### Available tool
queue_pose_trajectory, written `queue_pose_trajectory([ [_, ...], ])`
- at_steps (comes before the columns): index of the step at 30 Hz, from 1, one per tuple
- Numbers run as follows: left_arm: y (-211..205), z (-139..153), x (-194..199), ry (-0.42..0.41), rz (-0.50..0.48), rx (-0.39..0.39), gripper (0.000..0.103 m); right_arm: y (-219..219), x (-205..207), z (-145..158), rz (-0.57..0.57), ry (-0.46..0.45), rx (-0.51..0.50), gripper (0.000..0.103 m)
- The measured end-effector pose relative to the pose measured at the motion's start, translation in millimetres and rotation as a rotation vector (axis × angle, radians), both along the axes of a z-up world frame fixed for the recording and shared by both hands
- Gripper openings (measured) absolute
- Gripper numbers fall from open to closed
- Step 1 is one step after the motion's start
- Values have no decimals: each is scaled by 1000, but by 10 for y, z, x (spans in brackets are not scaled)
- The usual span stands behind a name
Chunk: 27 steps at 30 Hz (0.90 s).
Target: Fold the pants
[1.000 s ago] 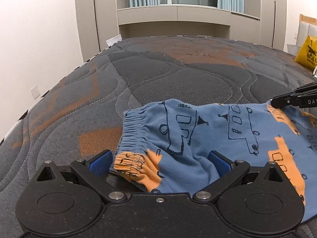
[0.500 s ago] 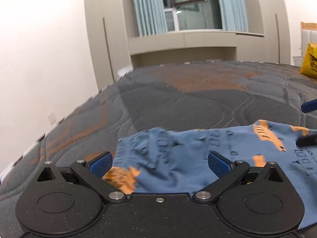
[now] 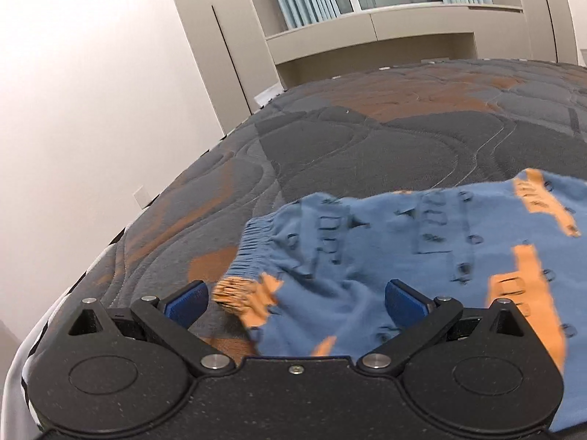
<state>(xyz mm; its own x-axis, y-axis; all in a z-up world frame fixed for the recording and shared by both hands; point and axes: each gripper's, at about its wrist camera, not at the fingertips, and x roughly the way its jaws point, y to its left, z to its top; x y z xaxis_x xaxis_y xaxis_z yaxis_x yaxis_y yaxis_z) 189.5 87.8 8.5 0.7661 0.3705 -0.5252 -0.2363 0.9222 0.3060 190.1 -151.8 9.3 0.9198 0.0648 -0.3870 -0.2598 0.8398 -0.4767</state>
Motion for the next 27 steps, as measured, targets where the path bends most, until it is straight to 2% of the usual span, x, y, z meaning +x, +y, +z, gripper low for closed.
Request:
queue_pose_trajectory([
  [2,-168,42,-33,-14,-29,-20,102,-255,-99,3,-77,-48,26,103],
  [9,-1122,226,-67,-110,-230,-74,102,-1114,-744,67,-248,-137,302,103],
  [12,-1613,237,-37,-98,-367,-131,103,-1537,-1073,53,-266,-93,454,103],
  [16,-2249,135,42,-41,-531,-177,103,-2006,-1376,-90,-261,45,768,103],
  [18,-2491,76,83,-11,-592,-186,103,-2153,-1480,-175,-274,117,891,103],
  [20,-2705,-1,107,21,-629,-180,102,-2268,-1599,-237,-265,128,945,103],
  [22,-2878,-81,123,55,-644,-161,103,-2331,-1693,-251,-253,130,955,103],
  [27,-2920,-158,223,64,-629,-171,103,-2318,-1634,-237,-183,171,1008,103],
])
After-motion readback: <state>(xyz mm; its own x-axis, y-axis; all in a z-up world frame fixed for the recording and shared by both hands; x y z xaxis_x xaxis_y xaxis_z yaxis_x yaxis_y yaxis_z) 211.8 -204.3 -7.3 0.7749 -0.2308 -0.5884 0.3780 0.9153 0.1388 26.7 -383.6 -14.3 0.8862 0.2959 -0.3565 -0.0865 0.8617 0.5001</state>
